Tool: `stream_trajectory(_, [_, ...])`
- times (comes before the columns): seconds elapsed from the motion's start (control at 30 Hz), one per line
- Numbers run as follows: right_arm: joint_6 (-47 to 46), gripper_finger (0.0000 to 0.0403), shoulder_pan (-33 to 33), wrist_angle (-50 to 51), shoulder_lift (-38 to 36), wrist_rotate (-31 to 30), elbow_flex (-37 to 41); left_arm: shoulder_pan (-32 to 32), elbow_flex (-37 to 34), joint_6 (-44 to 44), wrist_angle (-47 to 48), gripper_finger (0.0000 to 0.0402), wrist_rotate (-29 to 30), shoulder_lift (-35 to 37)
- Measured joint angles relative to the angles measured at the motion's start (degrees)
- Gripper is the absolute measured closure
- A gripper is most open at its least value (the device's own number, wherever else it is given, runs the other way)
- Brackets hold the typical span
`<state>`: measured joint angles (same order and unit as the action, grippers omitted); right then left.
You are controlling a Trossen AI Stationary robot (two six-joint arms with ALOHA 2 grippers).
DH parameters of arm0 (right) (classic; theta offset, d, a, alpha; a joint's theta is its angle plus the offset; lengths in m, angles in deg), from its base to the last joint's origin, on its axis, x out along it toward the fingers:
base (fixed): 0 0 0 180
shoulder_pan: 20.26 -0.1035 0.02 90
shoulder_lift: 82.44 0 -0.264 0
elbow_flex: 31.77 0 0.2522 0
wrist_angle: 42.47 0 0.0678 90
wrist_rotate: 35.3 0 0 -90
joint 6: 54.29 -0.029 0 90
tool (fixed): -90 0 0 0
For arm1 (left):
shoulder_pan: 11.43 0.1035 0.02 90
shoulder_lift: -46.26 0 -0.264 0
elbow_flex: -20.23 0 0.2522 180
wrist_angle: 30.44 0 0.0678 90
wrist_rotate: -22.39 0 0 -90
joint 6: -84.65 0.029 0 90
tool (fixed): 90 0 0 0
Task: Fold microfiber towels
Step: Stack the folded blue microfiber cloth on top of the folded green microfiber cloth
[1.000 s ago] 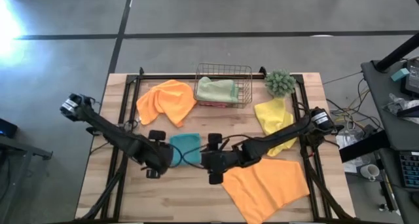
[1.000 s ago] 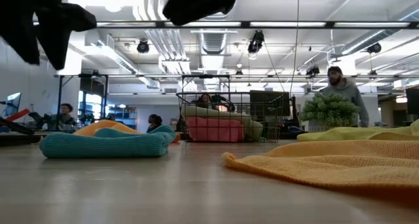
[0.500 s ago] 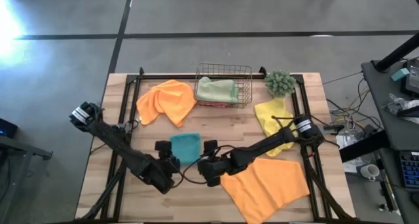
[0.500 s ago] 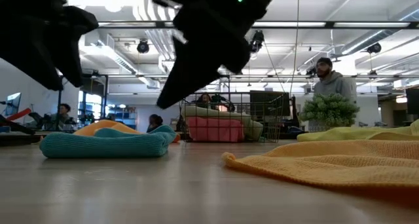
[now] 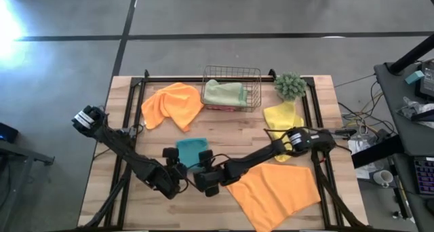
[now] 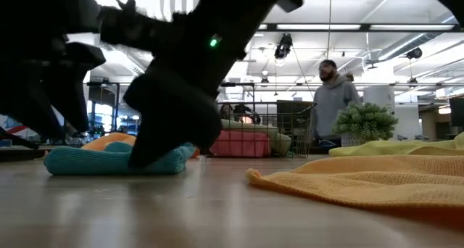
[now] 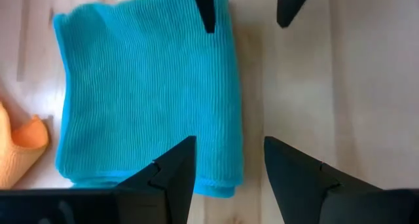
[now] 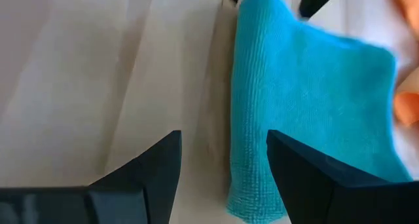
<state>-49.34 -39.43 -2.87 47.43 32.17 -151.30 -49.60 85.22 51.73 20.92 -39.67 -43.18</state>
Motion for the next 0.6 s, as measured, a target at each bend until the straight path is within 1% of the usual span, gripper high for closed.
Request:
stream_trajectory(0.17, [-1.9,0.0188,0.4,10.1,5.0,-1.7,-8.8,0.0,-2.6,1.8,-1.8,0.0237,-0.4,0.0])
stream_trajectory(0.27, [-1.5,0.0188,0.5,13.6,7.0,-2.7,-12.8,0.0,-3.7,1.8,-2.7,0.0237,-0.4,0.0])
stream_trajectory(0.4, [-3.2,0.0188,1.0,16.1,7.9,-3.0,-14.7,0.2,-5.8,2.2,-6.5,0.0237,-0.5,-0.3])
stream_trajectory(0.47, [-5.1,0.0188,1.5,16.8,7.9,-2.9,-14.4,0.2,-6.5,2.2,-7.8,0.0237,-0.6,-1.1])
stream_trajectory(0.6, [-6.6,0.0188,2.3,16.9,7.7,-2.6,-13.9,0.7,-6.5,2.3,-8.0,0.0237,-0.3,-3.3])
